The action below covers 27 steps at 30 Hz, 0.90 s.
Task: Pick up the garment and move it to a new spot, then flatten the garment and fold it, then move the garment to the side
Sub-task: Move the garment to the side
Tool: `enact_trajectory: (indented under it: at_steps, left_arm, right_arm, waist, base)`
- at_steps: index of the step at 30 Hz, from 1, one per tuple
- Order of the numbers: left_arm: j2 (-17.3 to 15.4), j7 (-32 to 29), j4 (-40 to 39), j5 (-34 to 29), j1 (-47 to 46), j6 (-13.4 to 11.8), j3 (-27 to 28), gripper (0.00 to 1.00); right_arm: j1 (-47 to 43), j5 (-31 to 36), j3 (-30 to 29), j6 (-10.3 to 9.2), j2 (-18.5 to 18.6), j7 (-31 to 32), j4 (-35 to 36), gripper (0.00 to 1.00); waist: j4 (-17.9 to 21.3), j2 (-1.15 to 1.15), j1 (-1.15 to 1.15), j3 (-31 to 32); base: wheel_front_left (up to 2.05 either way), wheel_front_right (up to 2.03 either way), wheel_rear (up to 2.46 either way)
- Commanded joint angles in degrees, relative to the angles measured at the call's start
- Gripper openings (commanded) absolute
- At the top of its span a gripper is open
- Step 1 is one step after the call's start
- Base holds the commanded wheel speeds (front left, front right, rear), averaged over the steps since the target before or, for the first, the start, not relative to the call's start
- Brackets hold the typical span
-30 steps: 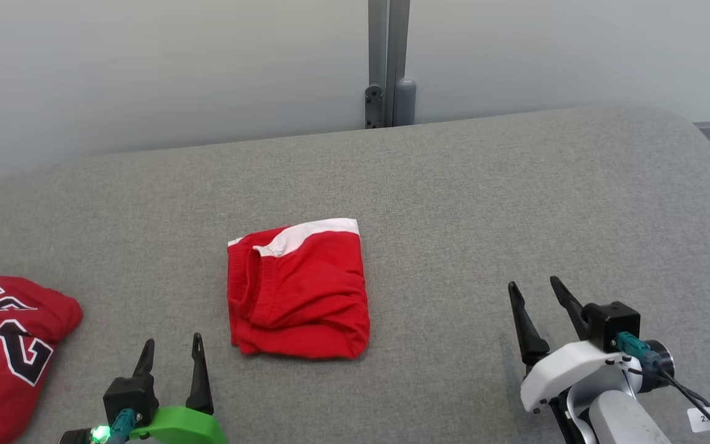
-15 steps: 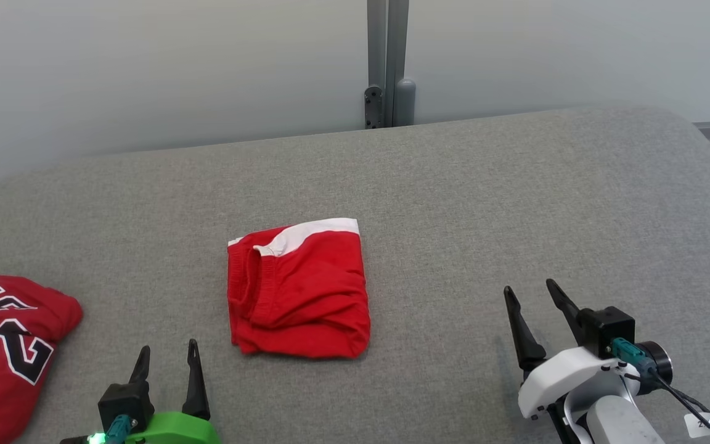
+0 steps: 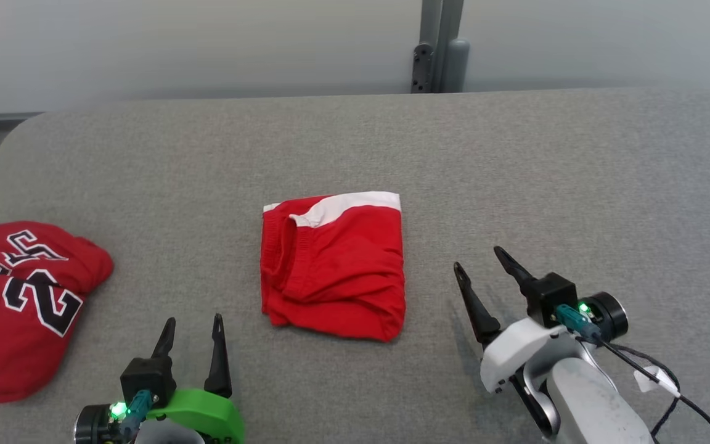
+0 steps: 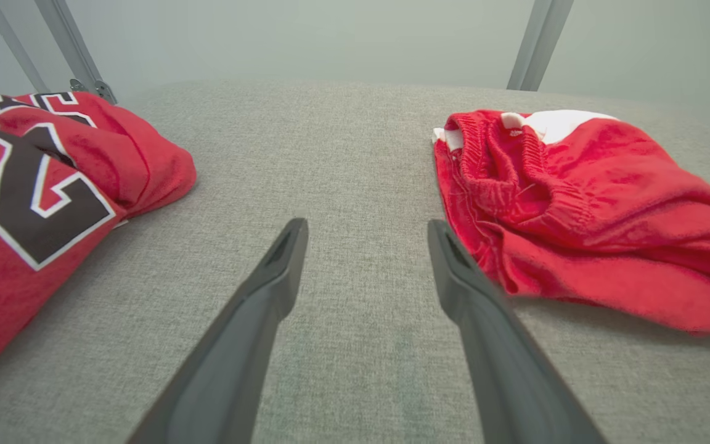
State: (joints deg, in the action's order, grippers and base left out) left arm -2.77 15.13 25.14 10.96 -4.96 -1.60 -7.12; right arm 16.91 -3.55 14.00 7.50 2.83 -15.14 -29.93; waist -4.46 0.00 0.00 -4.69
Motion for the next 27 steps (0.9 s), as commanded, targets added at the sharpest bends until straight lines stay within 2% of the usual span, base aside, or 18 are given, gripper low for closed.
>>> enact_trajectory:
  at_steps: [1, 11, 24, 25, 26, 27]
  left_arm:
    - [-0.24, 0.00, 0.14, 0.45, -1.35, -0.30, -0.31, 1.00]
    - [-0.21, 0.00, -0.31, 2.17, -3.81, -0.95, -3.77, 1.00]
    - [-0.19, 0.00, -1.32, 4.12, -4.86, -1.24, -5.22, 1.00]
    - [-0.20, 0.00, -1.48, 4.04, -5.01, -1.25, -5.38, 1.00]
    - [-0.20, 0.00, -1.52, 3.93, -5.07, -1.29, -5.52, 1.00]
    - [-0.20, 0.00, -1.51, 3.67, -5.19, -1.29, -5.65, 1.00]
  right_arm:
    - [1.63, 0.36, 0.42, -0.02, 0.23, 0.01, -0.98, 1.00]
    - [8.67, -0.17, 1.90, -0.02, 0.21, 0.01, -7.25, 1.00]
    - [11.78, -2.18, 3.93, -0.02, 0.21, 0.09, -18.20, 1.00]
    - [11.85, -2.84, 4.21, -0.02, 0.21, 0.15, -19.39, 0.52]
    - [11.98, -3.25, 4.38, -0.02, 0.19, 0.17, -20.01, 0.18]
    - [12.30, -3.58, 4.54, -0.02, 0.20, 0.23, -20.53, 0.00]
  waist:
    - [-3.83, 0.00, 0.00, -3.37]
    - [-9.98, 0.00, 0.00, -7.12]
    - [-12.64, 0.00, 0.00, -9.30]
    - [-12.68, 0.00, 0.00, -9.24]
    - [-12.69, 0.00, 0.00, -9.18]
    - [-12.65, 0.00, 0.00, -9.13]
  base:
    - [0.00, 0.00, 0.00]
    - [0.00, 0.00, 0.00]
    - [0.00, 0.00, 0.00]
    - [0.00, 0.00, 0.00]
    - [0.00, 0.00, 0.00]
    - [0.00, 0.00, 0.00]
